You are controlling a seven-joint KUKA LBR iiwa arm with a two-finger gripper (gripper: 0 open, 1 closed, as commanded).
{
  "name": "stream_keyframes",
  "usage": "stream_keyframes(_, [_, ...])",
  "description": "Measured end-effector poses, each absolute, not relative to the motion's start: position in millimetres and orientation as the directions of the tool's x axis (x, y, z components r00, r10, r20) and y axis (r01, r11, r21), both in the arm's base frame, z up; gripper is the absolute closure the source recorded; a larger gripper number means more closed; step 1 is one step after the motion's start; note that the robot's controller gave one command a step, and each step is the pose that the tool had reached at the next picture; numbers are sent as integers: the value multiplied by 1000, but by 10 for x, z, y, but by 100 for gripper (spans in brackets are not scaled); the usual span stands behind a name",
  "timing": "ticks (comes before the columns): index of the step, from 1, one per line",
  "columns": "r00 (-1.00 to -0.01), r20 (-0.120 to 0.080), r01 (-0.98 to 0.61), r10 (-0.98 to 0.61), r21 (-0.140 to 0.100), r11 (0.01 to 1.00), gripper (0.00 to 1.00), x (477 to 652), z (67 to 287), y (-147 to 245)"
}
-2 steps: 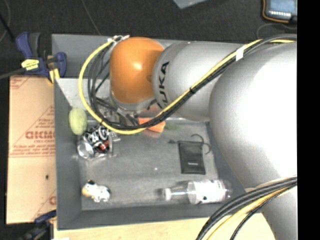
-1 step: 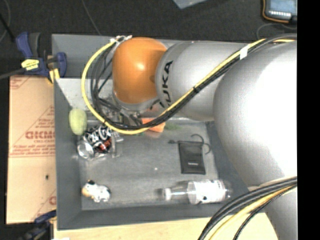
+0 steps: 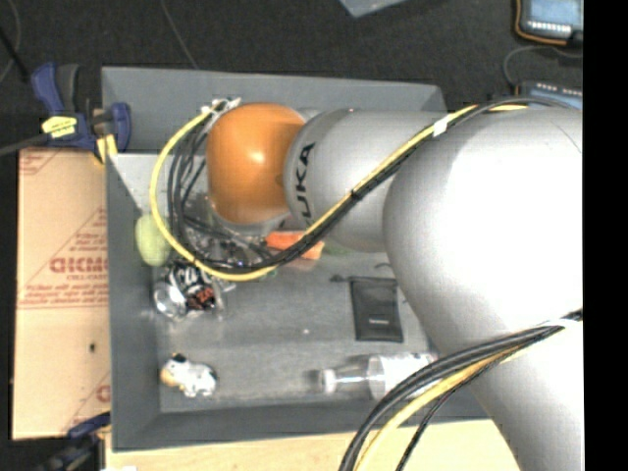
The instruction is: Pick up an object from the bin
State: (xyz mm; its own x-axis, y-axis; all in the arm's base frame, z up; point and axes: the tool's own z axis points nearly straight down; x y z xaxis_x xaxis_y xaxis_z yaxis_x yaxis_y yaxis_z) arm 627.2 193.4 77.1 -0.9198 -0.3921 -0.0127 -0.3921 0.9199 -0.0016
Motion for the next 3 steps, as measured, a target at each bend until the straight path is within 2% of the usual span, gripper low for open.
stream_keyframes(1, [-918,-14,-396,-396,-1,918,100,6327,649,1951])
stream_keyframes(3, [-918,-10,-396,-396,-1,918,100,6318,724,1947])
